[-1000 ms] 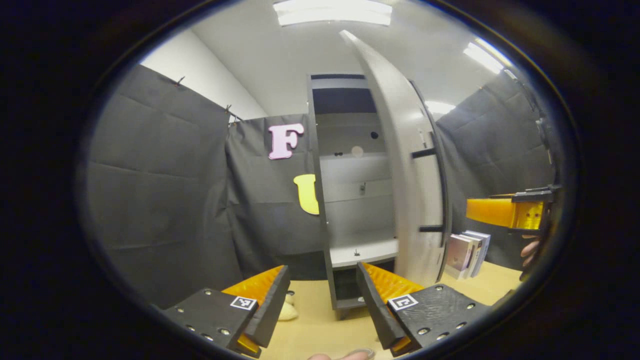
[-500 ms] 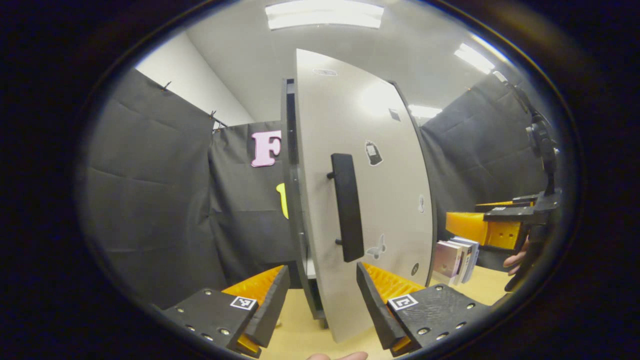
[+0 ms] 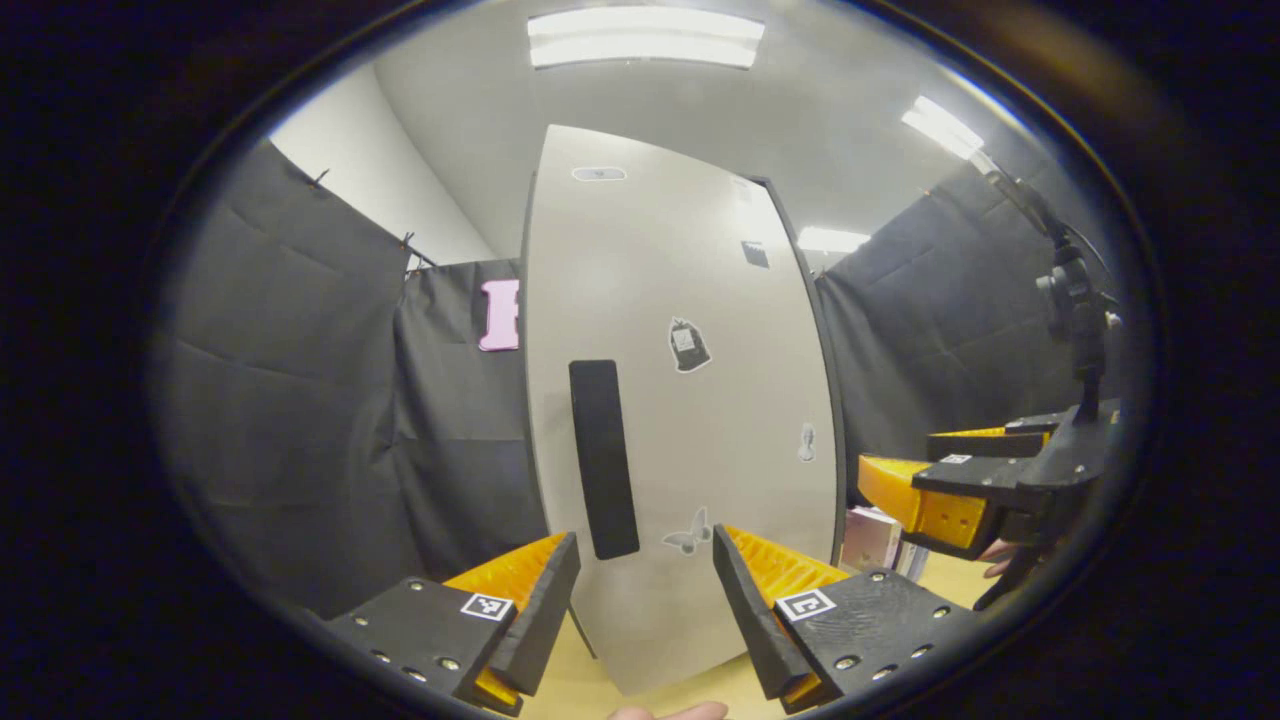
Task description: Open the cabinet door with the right hand, grasp the bottle in the cabinet with the left hand and place it on the coaster, then close the cabinet door with the right hand.
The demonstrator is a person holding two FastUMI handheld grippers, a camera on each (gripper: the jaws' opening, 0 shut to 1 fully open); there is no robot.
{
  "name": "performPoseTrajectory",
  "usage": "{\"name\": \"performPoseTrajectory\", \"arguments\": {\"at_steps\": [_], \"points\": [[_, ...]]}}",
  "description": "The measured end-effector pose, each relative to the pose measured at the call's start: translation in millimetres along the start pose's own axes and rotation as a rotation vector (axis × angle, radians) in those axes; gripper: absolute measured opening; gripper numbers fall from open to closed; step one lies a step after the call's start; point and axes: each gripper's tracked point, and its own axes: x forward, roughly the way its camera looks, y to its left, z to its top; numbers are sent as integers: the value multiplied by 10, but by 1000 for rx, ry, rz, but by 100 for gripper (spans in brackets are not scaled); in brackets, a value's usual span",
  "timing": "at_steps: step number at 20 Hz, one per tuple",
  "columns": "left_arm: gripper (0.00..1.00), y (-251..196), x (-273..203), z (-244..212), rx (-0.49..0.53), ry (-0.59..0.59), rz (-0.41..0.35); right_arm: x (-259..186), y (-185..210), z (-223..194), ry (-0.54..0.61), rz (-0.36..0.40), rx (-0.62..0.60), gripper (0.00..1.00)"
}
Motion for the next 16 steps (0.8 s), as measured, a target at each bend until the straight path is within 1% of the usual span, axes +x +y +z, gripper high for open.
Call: {"name": "performPoseTrajectory", "arguments": {"at_steps": [1,3,4,5,6,10,12,13,14,15,16], "points": [[84,-23,0,-5,-12,3,-1,-15,22,-29,5,-3,-8,94],[84,-29,10,0,-30,3,6,-33,90,-119,25,0,-9,94],[80,-28,16,-14,-38,7,11,-49,105,-163,40,1,-17,94],[80,-37,12,-13,-46,9,13,-63,126,-174,44,2,-26,94],[84,-42,13,-10,-48,9,16,-83,157,-167,44,8,-31,94],[83,36,7,-27,-24,16,44,-112,239,-144,35,26,-47,95],[84,35,22,-18,-18,11,45,-105,266,-131,30,33,-56,94],[80,40,30,-19,-15,11,43,-99,271,-131,29,36,-55,95],[80,44,27,-24,-12,13,43,-98,277,-133,30,36,-53,94],[84,49,25,-22,-12,13,41,-97,274,-137,30,34,-49,94],[80,51,24,-30,-13,15,42,-100,266,-140,32,31,-48,95]]}}
